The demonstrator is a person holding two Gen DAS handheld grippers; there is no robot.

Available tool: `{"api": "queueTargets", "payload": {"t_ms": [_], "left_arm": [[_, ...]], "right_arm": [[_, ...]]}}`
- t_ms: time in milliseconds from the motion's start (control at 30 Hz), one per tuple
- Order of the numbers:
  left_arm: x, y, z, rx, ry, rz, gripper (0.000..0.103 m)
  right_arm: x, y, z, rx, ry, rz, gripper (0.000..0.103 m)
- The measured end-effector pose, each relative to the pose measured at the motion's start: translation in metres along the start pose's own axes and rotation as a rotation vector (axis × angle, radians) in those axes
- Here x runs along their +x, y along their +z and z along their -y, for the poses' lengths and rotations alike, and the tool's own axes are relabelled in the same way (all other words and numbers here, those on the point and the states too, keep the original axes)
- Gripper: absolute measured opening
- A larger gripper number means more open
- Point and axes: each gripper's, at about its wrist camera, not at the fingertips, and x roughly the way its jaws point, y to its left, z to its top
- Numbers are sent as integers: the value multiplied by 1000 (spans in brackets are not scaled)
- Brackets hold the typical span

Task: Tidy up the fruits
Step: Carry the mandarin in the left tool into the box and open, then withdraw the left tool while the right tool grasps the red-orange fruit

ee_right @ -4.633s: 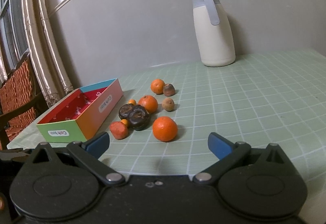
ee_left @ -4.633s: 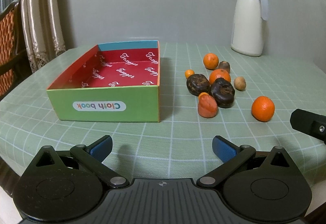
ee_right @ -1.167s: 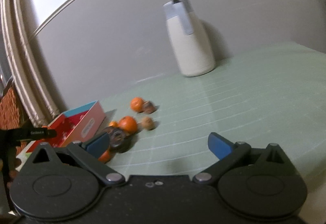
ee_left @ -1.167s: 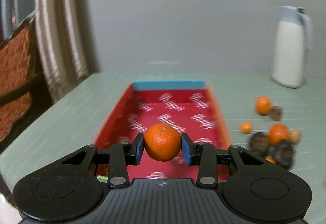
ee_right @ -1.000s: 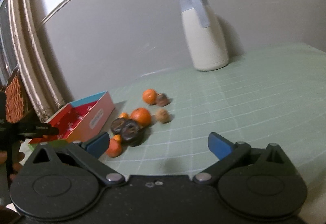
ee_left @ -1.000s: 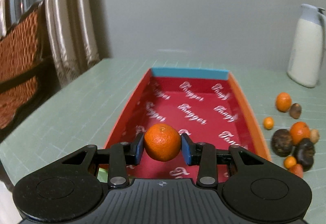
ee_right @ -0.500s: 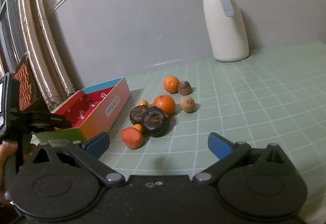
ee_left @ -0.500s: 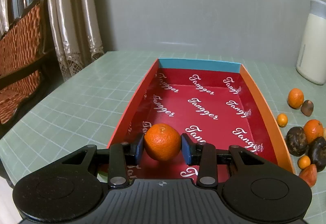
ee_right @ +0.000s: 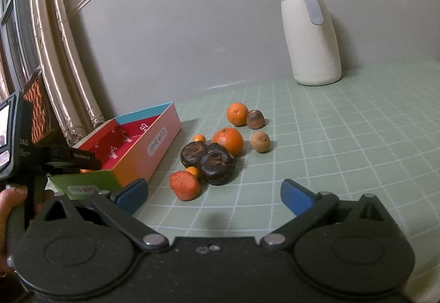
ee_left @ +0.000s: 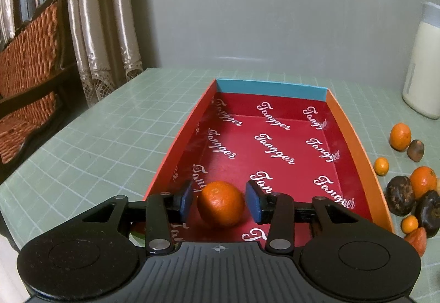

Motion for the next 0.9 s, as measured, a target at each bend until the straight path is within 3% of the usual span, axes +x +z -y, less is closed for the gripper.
{"api": "queueTargets", "payload": {"t_ms": [100,333,900], "left_arm": [[-3,0,2,4,8,18,66],[-11,0,1,5,9,32,69],[-28,3,6,26,23,69,88]], "right_arm": [[-1,0,0,-4,0,3,103],[-2,0,1,2,2,8,103],[-6,0,0,-8,6,18,103]]}}
